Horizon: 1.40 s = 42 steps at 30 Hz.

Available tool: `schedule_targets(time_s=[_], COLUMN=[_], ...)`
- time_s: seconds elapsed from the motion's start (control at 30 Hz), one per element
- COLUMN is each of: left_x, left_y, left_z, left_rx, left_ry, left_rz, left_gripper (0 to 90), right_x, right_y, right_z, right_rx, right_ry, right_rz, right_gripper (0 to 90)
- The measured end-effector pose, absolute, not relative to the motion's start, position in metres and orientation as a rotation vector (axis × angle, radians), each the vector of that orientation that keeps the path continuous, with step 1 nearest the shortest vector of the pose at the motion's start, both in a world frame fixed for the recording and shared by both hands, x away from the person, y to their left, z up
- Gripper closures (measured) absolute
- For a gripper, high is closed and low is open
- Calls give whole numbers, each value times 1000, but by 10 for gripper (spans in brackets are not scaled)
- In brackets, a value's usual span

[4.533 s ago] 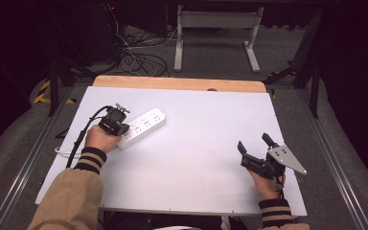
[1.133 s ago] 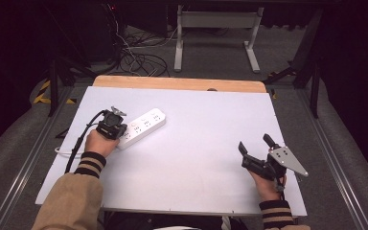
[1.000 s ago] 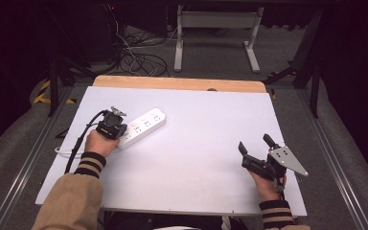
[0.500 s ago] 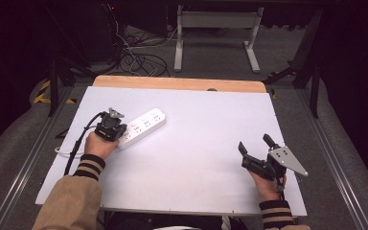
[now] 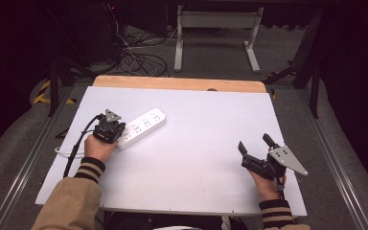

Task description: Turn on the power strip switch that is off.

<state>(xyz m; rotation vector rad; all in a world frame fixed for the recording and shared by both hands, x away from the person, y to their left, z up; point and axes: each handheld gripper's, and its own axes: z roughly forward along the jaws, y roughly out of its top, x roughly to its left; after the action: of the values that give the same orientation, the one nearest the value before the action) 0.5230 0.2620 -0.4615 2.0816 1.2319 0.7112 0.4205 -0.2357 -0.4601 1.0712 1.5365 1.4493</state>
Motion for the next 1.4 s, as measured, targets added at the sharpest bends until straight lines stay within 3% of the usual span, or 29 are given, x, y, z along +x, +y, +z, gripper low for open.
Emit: schedule_targets(time_s=[0.13, 0.33, 0.47, 0.53, 0.77, 0.97, 1.07, 1.1, 1.13, 1.23, 1.4], left_x=[519, 498, 463, 442, 406, 400, 399, 400, 401, 404, 406], left_y=[267, 279, 288, 293, 324, 333, 332, 331, 330, 326, 323], left_z=[-459, -441, -435, -437, -430, -431, -433, -435, -435, -436, -436], left_rx=[2010, 1754, 1545, 1515, 1346, 1293, 1282, 1281, 1277, 1250, 1207], left_ry=[1217, 1141, 1038, 985, 1061, 1102, 1052, 1032, 1032, 1066, 1129], left_rz=[738, 855, 978, 1040, 1062, 1095, 1128, 1140, 1166, 1234, 1298], left_gripper=[900, 900, 897, 798, 895, 881, 634, 378, 378, 7, 0], right_x=[421, 420, 420, 420, 420, 422, 422, 422, 422, 421, 421], right_y=[-236, -236, -236, -237, -234, -235, -235, -235, -235, -235, -235], right_z=[-460, -460, -460, -459, -459, -459, -459, -459, -459, -459, -459], right_rx=[1071, 1073, 1072, 1071, 1053, 1052, 1053, 1049, 1050, 1053, 1051], right_ry=[1535, 1534, 1530, 1527, 1526, 1524, 1525, 1524, 1522, 1518, 1507], right_rz=[1448, 1448, 1451, 1453, 1455, 1457, 1460, 1459, 1456, 1454, 1438], right_gripper=[82, 82, 83, 83, 91, 91, 91, 91, 91, 85, 71])
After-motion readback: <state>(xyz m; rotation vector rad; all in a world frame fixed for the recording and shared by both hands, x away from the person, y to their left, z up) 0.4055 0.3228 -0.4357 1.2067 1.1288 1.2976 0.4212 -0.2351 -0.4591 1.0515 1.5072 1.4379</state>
